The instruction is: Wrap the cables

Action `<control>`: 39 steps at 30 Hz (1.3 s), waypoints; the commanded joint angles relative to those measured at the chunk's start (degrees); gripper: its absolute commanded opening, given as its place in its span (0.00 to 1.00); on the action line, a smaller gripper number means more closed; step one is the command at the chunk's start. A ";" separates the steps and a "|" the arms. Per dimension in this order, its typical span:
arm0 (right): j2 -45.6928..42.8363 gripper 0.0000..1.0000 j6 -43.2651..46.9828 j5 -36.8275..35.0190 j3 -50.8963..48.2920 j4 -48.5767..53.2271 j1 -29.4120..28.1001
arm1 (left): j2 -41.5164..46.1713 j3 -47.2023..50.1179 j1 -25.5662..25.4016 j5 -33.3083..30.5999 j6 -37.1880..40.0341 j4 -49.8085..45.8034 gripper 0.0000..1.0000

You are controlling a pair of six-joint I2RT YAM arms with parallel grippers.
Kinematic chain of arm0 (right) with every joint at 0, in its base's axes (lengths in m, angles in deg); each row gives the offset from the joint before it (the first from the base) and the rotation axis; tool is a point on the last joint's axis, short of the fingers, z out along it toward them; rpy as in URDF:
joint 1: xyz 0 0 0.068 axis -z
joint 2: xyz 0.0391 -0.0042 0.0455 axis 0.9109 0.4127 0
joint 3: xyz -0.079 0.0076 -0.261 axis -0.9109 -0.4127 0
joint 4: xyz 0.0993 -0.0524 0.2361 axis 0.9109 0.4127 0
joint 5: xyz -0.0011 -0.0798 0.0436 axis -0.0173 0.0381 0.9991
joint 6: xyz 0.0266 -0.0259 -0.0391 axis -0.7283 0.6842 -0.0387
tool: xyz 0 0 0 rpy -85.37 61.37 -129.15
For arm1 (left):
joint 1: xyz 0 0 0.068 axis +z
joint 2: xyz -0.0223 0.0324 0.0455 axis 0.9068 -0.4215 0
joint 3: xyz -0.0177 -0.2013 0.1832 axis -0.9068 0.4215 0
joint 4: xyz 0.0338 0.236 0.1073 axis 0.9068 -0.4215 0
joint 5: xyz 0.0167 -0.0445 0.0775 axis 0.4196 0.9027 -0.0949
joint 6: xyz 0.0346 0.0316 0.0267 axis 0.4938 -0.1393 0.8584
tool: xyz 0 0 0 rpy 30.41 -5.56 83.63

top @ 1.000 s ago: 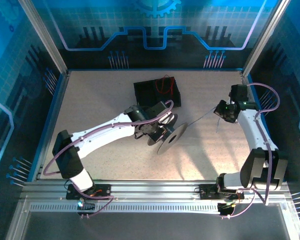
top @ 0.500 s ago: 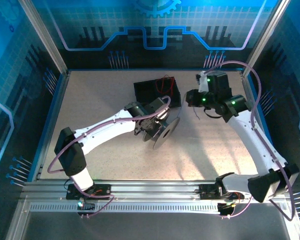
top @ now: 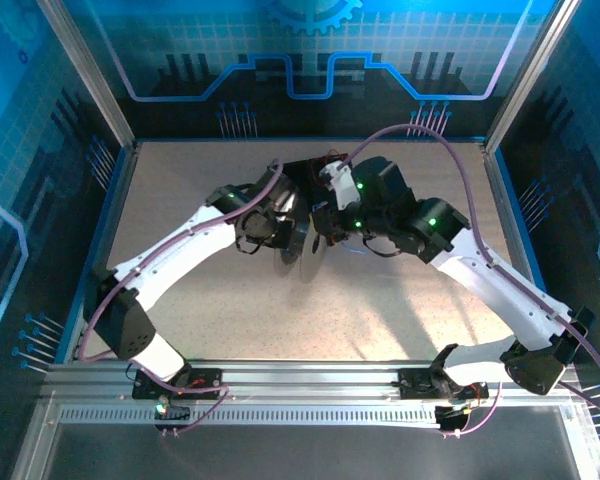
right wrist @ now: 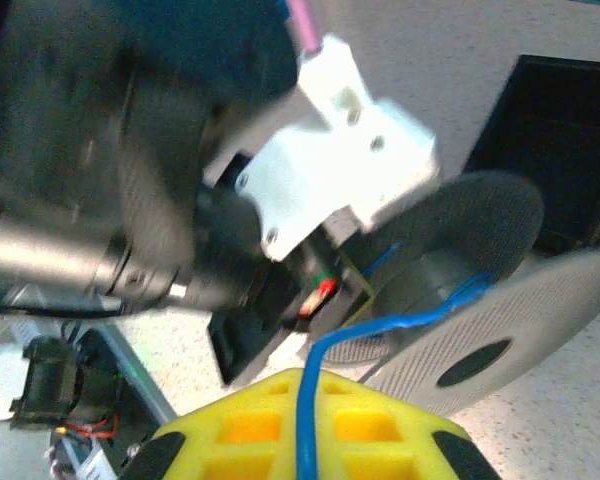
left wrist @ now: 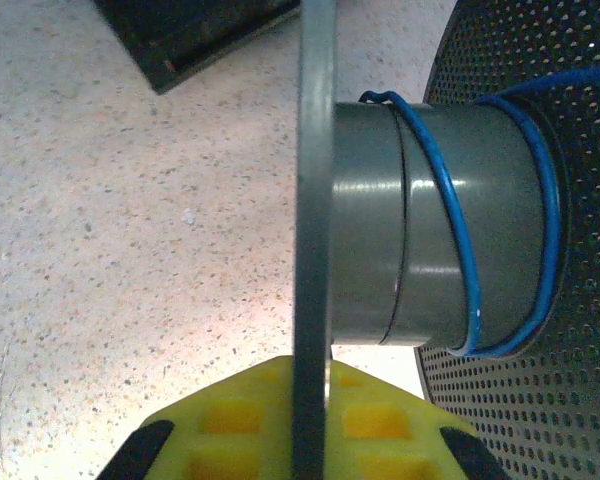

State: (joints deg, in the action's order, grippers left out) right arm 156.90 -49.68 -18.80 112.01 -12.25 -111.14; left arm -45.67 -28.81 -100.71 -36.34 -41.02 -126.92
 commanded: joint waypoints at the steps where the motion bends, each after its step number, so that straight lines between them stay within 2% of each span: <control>1: -0.66 0.00 1.38 -0.59 2.02 -1.79 -4.72 | 3.45 0.68 4.27 0.00 -7.64 0.11 0.00; 11: 2.05 0.00 1.22 -1.89 -2.15 -3.73 -16.38 | 5.20 -4.95 9.43 -6.68 -11.05 -1.15 0.00; 16: 2.23 0.00 -0.99 -1.75 -8.53 -7.35 -17.83 | 3.95 -7.93 14.04 -8.28 -11.84 -1.17 0.00; 20: 1.94 0.00 -3.26 -5.80 -13.46 -8.91 -17.51 | 3.03 -10.05 17.59 -7.00 -12.92 -0.35 0.00; 24: 2.88 0.00 -5.42 -9.40 -17.76 -10.58 -16.44 | 4.46 -8.01 21.82 2.40 -15.86 5.08 0.00; 31: 7.11 0.00 -8.76 -10.03 -24.69 -16.73 -14.01 | 8.28 -1.90 26.94 13.80 -21.50 13.79 0.00; 39: 10.76 0.00 -11.14 -5.43 -34.72 -29.16 -3.57 | 12.69 6.39 32.07 30.86 -26.21 22.74 0.00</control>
State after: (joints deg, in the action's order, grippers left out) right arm 166.08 -58.47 -27.85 80.71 -44.51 -116.76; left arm -37.47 -22.45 -72.38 -10.68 -61.21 -120.73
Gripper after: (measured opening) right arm 0.072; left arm 0.074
